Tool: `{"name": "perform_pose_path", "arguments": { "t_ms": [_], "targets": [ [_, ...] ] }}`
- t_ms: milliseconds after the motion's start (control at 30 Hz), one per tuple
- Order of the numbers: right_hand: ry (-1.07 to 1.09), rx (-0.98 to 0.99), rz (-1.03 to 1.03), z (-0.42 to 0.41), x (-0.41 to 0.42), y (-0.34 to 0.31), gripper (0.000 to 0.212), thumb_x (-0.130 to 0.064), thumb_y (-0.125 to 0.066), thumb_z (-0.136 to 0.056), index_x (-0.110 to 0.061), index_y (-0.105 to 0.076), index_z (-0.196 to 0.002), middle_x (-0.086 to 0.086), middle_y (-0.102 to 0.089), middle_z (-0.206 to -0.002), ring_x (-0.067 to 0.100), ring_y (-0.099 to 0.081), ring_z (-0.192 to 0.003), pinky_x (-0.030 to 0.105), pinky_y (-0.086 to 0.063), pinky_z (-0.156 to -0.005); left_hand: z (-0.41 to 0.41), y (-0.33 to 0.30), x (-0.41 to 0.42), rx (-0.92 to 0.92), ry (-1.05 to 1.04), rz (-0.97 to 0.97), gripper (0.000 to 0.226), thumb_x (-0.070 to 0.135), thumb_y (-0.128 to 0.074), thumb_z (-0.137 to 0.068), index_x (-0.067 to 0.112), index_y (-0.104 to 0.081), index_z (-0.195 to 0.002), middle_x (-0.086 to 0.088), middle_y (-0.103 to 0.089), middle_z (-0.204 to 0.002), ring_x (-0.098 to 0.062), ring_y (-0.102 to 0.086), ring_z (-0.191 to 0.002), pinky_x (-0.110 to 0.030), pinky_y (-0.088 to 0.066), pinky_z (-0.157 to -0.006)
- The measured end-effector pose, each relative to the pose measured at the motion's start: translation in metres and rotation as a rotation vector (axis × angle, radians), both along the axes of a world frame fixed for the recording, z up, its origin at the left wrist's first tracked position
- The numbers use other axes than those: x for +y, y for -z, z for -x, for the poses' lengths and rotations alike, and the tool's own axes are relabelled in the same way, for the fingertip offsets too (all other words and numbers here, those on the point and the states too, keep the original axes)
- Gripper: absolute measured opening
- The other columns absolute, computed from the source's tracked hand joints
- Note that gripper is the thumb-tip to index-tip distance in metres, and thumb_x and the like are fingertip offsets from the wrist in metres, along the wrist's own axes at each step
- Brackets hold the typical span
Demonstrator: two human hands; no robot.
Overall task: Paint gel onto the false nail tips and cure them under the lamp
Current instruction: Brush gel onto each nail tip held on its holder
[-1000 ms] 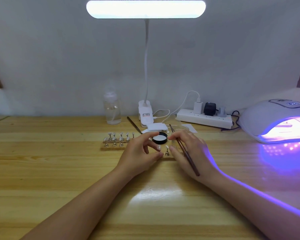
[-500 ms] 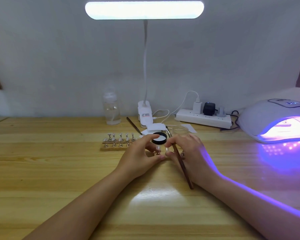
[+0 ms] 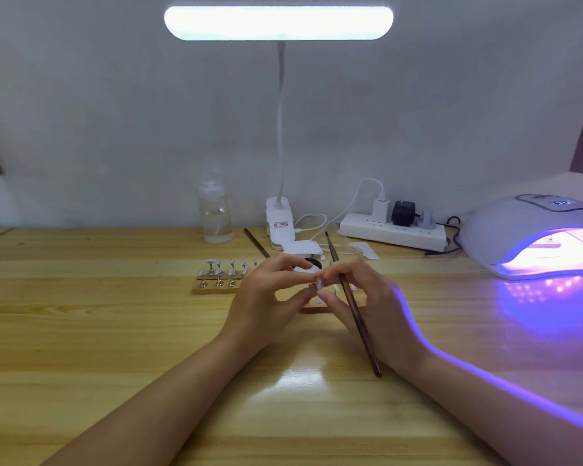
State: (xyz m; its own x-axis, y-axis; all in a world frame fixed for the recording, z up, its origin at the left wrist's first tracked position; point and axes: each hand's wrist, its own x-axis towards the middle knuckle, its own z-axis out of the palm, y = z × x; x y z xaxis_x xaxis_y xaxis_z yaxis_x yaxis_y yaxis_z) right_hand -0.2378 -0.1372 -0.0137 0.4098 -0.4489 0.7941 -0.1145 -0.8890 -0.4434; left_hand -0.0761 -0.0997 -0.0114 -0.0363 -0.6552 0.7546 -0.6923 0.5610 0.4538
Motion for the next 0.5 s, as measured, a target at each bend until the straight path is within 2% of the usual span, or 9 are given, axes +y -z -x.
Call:
{"name": "perform_pose_path", "arguments": {
  "t_ms": [67,167,267,333,400,500],
  "targets": [
    [0.0,-0.022,0.0,-0.001,0.0,0.002,0.029,-0.014,-0.071,-0.079,-0.027,-0.053,-0.098,-0.016,-0.062,-0.094,-0.003,-0.061,-0.092,0.008,-0.044,-0.08,0.0,0.0,0.0,0.003,0.001,0.03,0.018,0.01,-0.071,-0.075,0.018,-0.073,-0.092,0.01,-0.064,-0.092,-0.004,-0.061,-0.084,-0.027,-0.05,-0.072],
    [0.086,-0.098,-0.039,0.002,0.0,-0.003,0.019,-0.035,-0.063,-0.084,-0.025,-0.059,-0.099,-0.007,-0.065,-0.093,0.005,-0.062,-0.086,0.016,-0.048,-0.073,0.001,-0.001,0.0,0.078,-0.003,0.038,0.012,0.005,-0.072,-0.074,0.012,-0.074,-0.083,0.006,-0.069,-0.085,-0.006,-0.064,-0.082,-0.028,-0.05,-0.074],
    [0.113,-0.244,-0.214,0.01,-0.005,-0.016,0.022,-0.038,-0.045,-0.089,-0.028,-0.064,-0.094,-0.009,-0.066,-0.076,-0.001,-0.06,-0.069,0.01,-0.044,-0.063,0.001,-0.002,0.001,0.16,0.005,-0.008,0.018,0.0,-0.072,-0.072,0.016,-0.072,-0.08,0.006,-0.069,-0.078,-0.006,-0.064,-0.078,-0.013,-0.045,-0.072],
    [0.151,-0.347,-0.344,0.016,-0.015,-0.029,0.028,-0.042,-0.042,-0.088,-0.029,-0.067,-0.085,-0.012,-0.059,-0.058,-0.005,-0.054,-0.057,0.007,-0.04,-0.058,0.001,-0.002,0.002,0.188,-0.009,-0.038,0.02,0.001,-0.072,-0.072,0.019,-0.071,-0.08,0.008,-0.068,-0.075,-0.008,-0.062,-0.077,-0.007,-0.04,-0.069],
    [0.241,-0.333,-0.438,0.02,-0.032,-0.041,0.031,-0.038,-0.047,-0.092,-0.023,-0.07,-0.08,-0.014,-0.056,-0.049,-0.007,-0.052,-0.052,0.005,-0.039,-0.055,0.001,-0.003,0.003,0.215,-0.021,-0.057,0.022,0.003,-0.073,-0.072,0.023,-0.07,-0.081,0.012,-0.068,-0.075,-0.008,-0.062,-0.077,-0.008,-0.042,-0.069],
    [0.312,-0.182,-0.475,0.021,-0.055,-0.055,0.025,-0.03,-0.055,-0.092,-0.012,-0.067,-0.078,-0.01,-0.057,-0.049,-0.007,-0.051,-0.043,0.004,-0.037,-0.046,0.001,-0.003,0.003,0.231,-0.015,-0.078,0.016,0.005,-0.073,-0.072,0.019,-0.071,-0.081,0.007,-0.069,-0.075,-0.008,-0.063,-0.073,-0.018,-0.049,-0.069]
  ]
}}
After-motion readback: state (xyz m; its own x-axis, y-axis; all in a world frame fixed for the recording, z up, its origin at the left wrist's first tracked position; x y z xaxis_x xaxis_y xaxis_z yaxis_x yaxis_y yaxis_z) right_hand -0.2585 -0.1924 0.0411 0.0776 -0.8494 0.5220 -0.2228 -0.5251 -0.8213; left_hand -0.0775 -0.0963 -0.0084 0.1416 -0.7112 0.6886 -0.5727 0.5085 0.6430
